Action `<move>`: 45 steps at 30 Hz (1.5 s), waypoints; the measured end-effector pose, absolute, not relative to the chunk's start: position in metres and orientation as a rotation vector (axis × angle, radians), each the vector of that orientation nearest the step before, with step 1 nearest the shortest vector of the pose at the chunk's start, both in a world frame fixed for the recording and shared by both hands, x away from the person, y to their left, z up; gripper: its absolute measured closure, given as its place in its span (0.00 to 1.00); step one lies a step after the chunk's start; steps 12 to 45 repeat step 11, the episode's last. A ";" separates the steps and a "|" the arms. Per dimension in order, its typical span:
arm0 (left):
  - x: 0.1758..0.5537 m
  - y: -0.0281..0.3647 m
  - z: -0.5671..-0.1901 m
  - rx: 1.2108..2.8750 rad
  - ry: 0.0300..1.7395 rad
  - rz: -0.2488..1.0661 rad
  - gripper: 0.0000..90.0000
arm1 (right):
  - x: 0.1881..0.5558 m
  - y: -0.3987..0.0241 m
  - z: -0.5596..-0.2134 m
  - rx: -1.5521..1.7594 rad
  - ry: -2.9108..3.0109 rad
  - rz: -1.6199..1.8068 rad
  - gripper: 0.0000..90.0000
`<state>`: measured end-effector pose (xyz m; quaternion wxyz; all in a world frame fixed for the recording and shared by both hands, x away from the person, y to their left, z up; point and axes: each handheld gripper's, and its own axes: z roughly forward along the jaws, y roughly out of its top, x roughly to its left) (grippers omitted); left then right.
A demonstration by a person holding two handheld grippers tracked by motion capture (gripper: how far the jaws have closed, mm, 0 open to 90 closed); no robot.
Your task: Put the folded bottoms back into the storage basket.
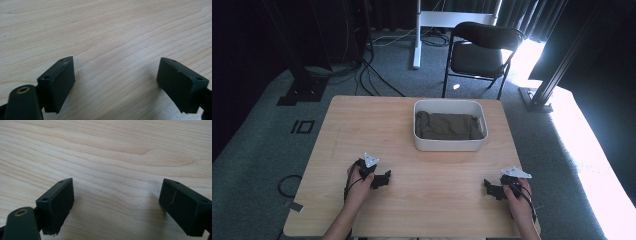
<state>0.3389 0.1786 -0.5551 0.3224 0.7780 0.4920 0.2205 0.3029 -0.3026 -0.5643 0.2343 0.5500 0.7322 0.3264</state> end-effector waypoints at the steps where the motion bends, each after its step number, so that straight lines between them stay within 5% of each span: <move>1: 0.339 0.179 -0.555 2.043 1.292 0.579 0.18 | 0.303 -0.303 -0.564 1.510 2.010 0.896 0.14; 11: 0.341 0.180 -0.556 1.996 1.426 0.615 0.06 | 0.303 -0.301 -0.564 1.521 1.996 0.892 0.14; 45: 0.341 0.180 -0.556 1.996 1.426 0.615 0.06 | 0.303 -0.301 -0.564 1.521 1.996 0.892 0.14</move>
